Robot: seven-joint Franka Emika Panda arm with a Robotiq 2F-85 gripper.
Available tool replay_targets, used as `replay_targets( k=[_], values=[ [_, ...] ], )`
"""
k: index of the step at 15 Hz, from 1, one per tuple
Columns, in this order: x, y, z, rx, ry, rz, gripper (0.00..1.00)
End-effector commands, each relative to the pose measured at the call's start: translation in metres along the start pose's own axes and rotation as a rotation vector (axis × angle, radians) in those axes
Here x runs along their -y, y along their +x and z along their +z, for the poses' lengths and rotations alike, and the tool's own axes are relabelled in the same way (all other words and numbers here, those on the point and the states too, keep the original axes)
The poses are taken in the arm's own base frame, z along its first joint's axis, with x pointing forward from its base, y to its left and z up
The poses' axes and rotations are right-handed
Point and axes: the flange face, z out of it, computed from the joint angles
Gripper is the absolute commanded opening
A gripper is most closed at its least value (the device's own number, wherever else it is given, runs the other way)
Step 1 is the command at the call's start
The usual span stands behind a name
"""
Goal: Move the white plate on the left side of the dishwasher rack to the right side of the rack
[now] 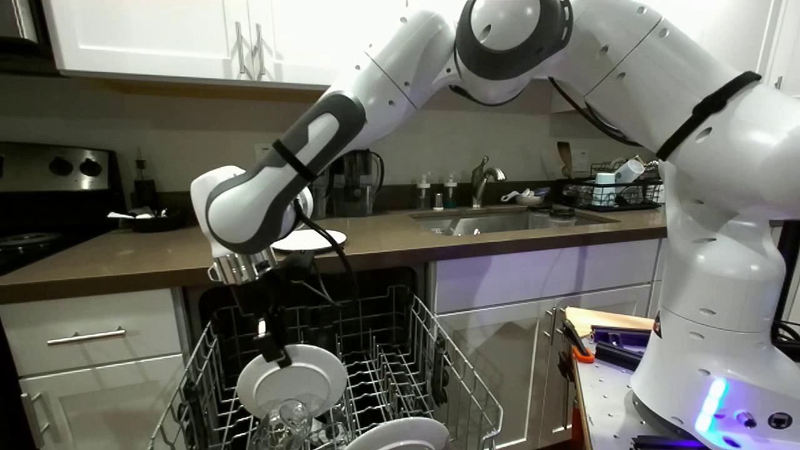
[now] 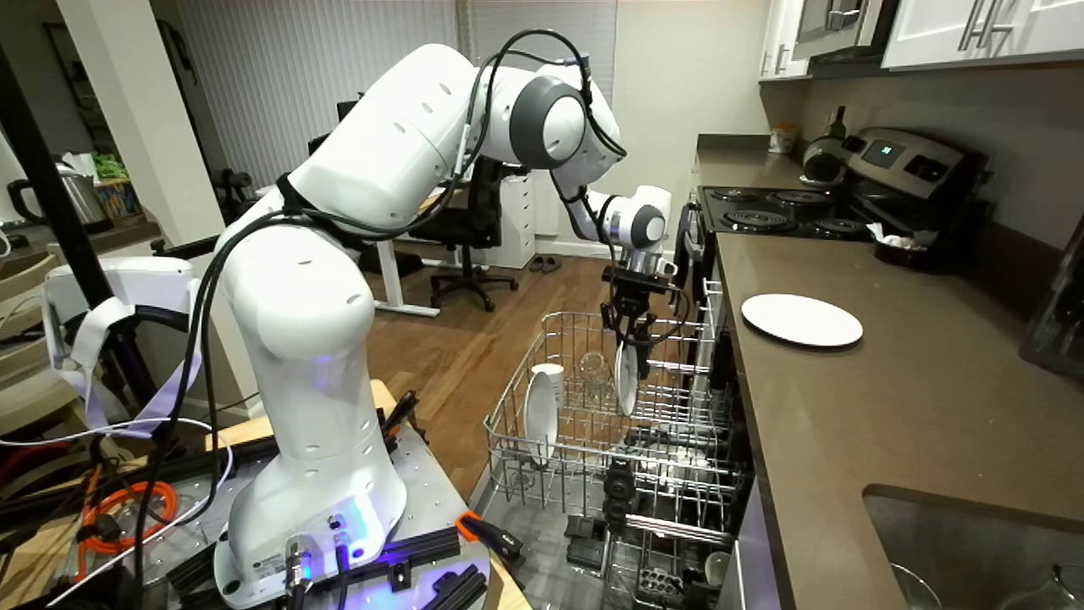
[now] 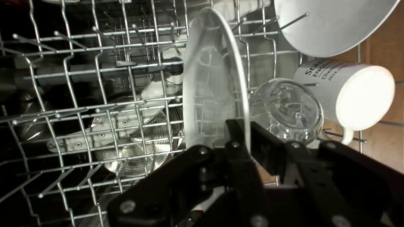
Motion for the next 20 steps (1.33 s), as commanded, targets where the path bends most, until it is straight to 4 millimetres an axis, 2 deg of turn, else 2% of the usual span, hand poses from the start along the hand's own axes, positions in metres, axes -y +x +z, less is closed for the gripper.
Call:
replay_targets(
  k=[1,7,13,17,20],
  values=[
    [-0.01,-0.019,-0.029,0.002,0.067,0.011,0.03],
    [-0.02,-0.049,-0.061,-0.013,0.076,0.038,0.03],
    [-0.008,-0.096,-0.081,-0.01,0.051,0.037,0.03],
    [-0.004,-0.133,-0.08,0.0,0.069,0.037,0.03],
    [0.006,-0.158,-0.071,-0.023,0.083,0.01,0.03]
  ],
)
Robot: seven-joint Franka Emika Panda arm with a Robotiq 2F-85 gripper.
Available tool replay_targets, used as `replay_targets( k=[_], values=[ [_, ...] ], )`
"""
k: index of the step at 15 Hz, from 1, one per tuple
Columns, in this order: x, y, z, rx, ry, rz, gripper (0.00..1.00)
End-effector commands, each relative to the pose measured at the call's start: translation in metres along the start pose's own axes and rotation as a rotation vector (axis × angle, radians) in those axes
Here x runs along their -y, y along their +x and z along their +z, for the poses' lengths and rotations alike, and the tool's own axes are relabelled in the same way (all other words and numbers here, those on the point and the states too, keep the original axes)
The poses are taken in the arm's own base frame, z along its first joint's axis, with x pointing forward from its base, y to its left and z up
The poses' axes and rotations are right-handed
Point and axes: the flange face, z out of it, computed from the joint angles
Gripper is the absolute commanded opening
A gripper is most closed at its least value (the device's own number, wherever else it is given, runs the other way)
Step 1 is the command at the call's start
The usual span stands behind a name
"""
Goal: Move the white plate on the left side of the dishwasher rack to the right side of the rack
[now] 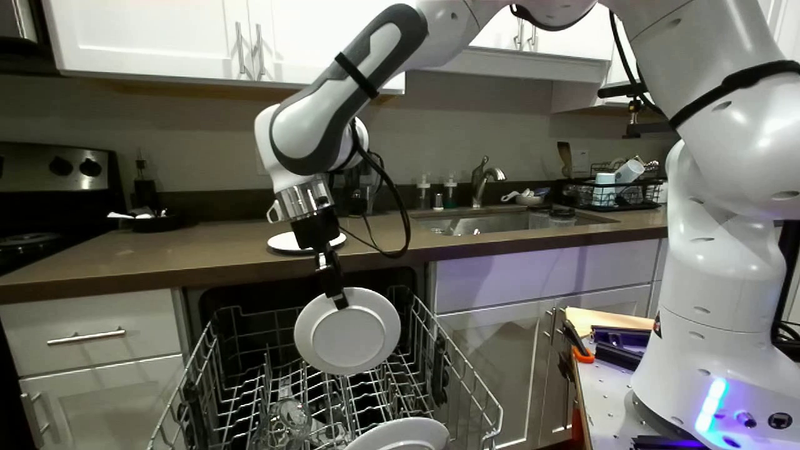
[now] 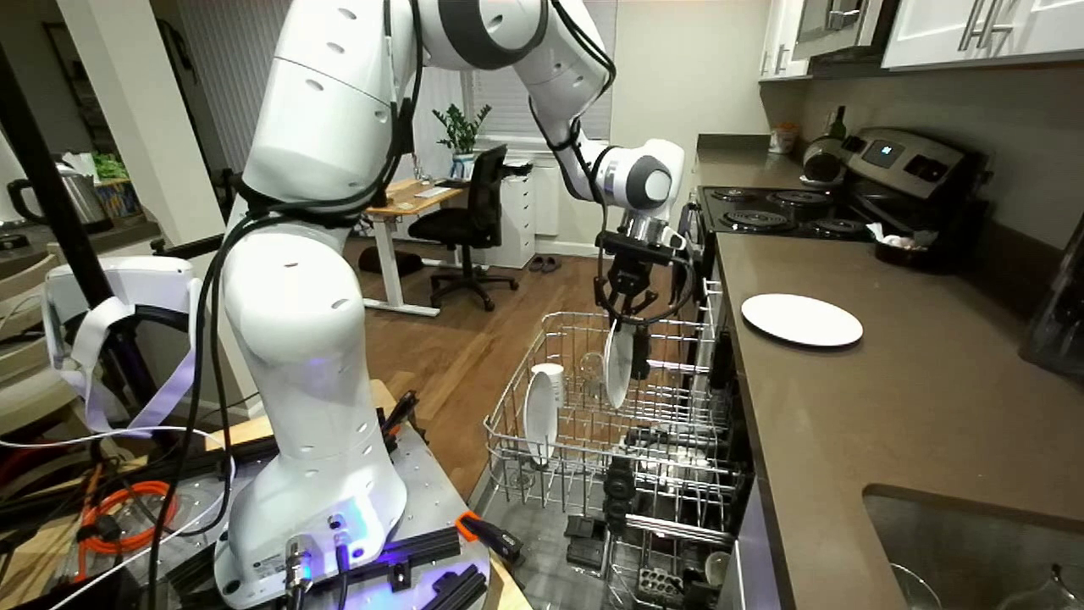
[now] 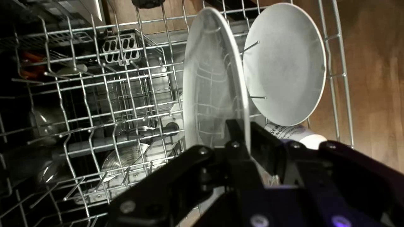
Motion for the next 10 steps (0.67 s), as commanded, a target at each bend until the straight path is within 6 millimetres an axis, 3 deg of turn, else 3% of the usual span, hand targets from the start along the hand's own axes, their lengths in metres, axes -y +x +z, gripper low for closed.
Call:
replay_targets(
  k=[1,10],
  values=[
    [0.016,-0.041,0.004,-0.067,0.013,-0.042,0.03],
    [0.056,-0.095,0.042,-0.136,-0.046,-0.141,0.03]
  ],
)
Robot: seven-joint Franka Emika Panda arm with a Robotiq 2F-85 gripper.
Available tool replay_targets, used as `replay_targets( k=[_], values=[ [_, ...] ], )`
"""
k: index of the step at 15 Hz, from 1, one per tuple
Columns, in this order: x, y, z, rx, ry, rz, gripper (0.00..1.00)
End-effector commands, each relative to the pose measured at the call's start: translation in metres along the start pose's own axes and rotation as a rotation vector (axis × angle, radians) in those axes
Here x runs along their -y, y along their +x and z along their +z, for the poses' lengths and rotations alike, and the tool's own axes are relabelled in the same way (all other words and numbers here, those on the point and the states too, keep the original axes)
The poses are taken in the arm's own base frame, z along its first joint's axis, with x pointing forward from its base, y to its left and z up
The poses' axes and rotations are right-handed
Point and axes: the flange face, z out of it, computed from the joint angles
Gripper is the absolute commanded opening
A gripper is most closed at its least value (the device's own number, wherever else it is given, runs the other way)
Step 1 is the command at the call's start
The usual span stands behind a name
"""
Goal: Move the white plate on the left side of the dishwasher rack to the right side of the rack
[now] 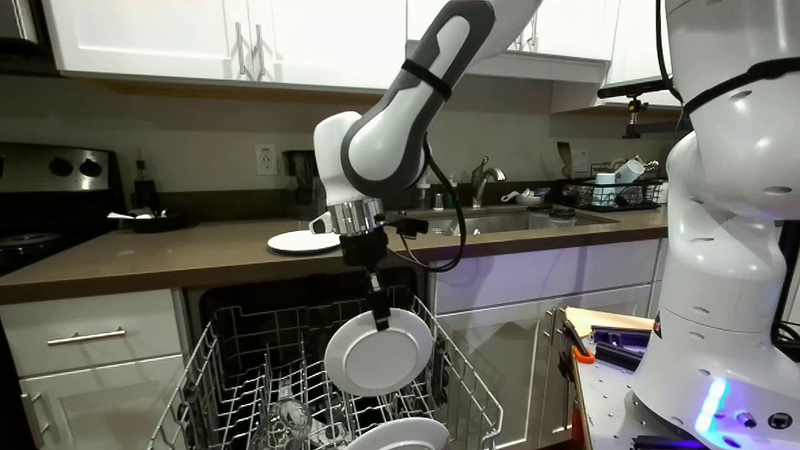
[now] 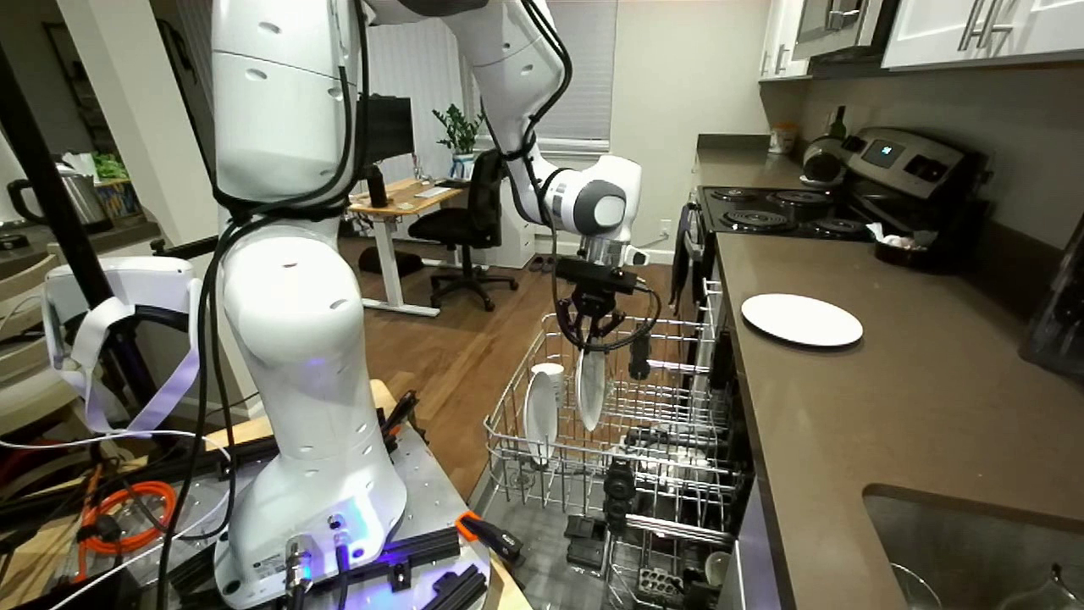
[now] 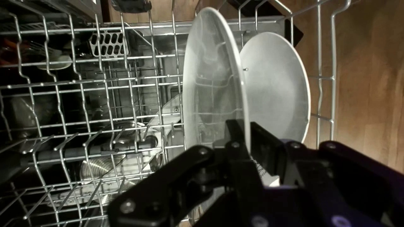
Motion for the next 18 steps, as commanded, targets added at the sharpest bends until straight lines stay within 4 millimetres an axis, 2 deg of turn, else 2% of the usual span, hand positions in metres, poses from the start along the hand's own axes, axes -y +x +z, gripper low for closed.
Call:
replay_targets(
  k=[1,4,8,14,18],
  values=[
    [0.018,-0.023,-0.009,-0.029,0.009,-0.041,0.03],
    [0.028,-0.026,-0.011,-0.041,0.024,-0.045,0.03],
    [0.043,-0.02,-0.013,-0.065,0.016,-0.057,0.03],
    [0.059,-0.009,-0.002,-0.088,-0.052,-0.108,0.03],
    [0.062,-0.008,0.007,-0.069,-0.055,-0.101,0.03]
  ],
)
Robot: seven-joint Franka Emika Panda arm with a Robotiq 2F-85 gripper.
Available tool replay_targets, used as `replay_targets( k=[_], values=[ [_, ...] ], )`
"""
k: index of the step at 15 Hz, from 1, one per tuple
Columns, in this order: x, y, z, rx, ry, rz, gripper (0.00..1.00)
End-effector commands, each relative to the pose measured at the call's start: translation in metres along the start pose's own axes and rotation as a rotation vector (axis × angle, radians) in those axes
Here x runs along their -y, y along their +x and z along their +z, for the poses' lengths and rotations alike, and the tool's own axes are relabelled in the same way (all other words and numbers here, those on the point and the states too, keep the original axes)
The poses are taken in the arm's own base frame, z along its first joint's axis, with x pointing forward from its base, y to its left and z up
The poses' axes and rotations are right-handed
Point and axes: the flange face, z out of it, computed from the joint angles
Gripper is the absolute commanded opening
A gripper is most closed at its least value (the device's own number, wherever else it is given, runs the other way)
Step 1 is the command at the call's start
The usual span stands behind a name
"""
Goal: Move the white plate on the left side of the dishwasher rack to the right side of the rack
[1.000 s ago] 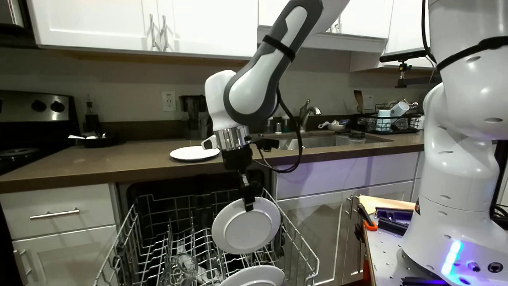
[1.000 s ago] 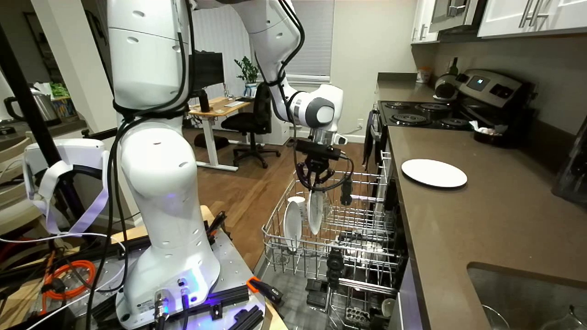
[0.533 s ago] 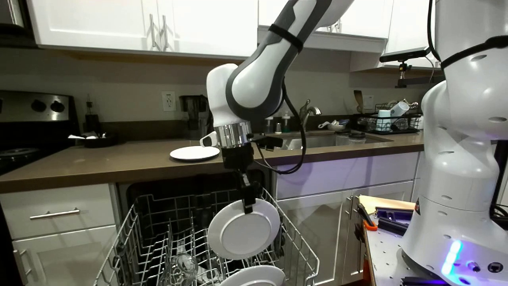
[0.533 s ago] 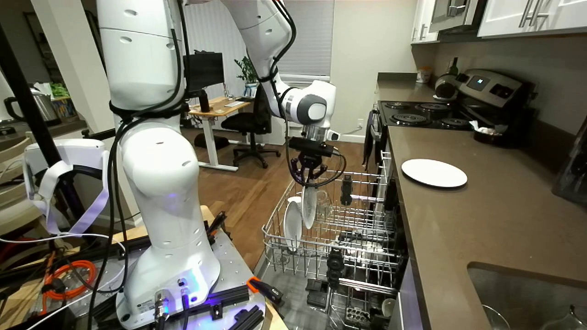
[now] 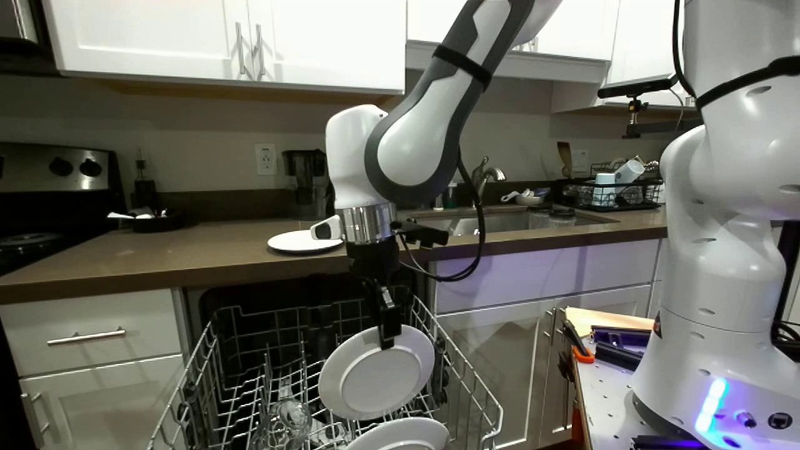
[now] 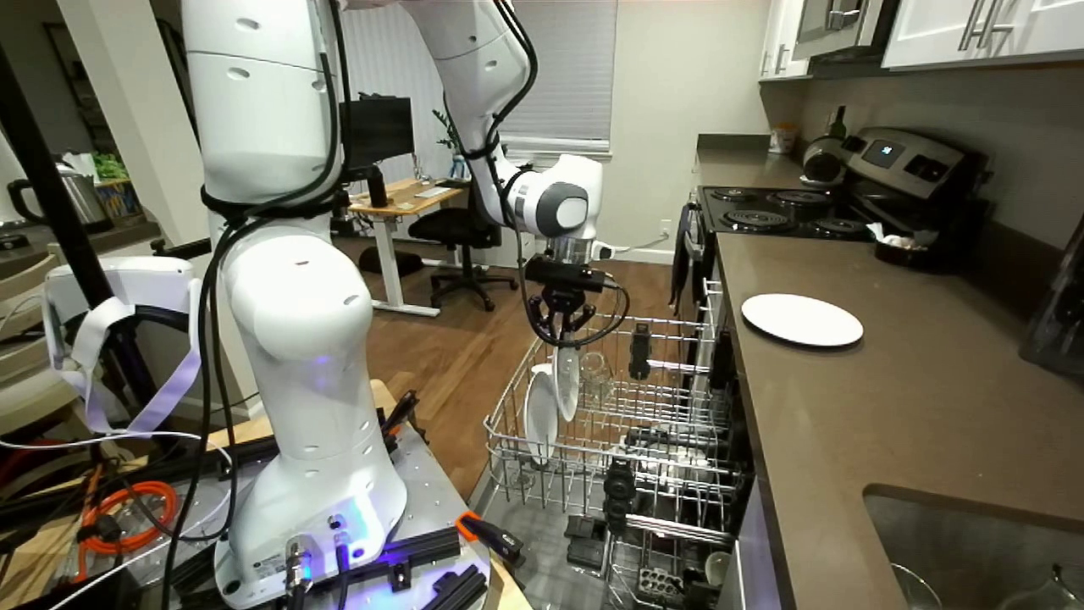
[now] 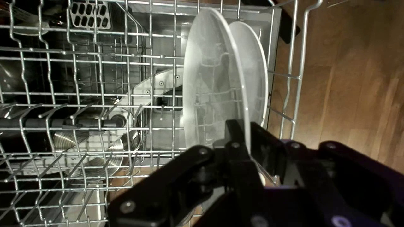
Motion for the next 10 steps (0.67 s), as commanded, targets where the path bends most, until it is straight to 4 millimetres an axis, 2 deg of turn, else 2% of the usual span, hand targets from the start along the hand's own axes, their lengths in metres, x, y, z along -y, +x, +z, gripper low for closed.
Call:
replay_targets(
  k=[1,10],
  values=[
    [0.002,-0.001,0.003,-0.002,-0.023,0.016,0.03],
    [0.002,0.0,0.025,-0.004,-0.013,0.058,0.03]
  ],
)
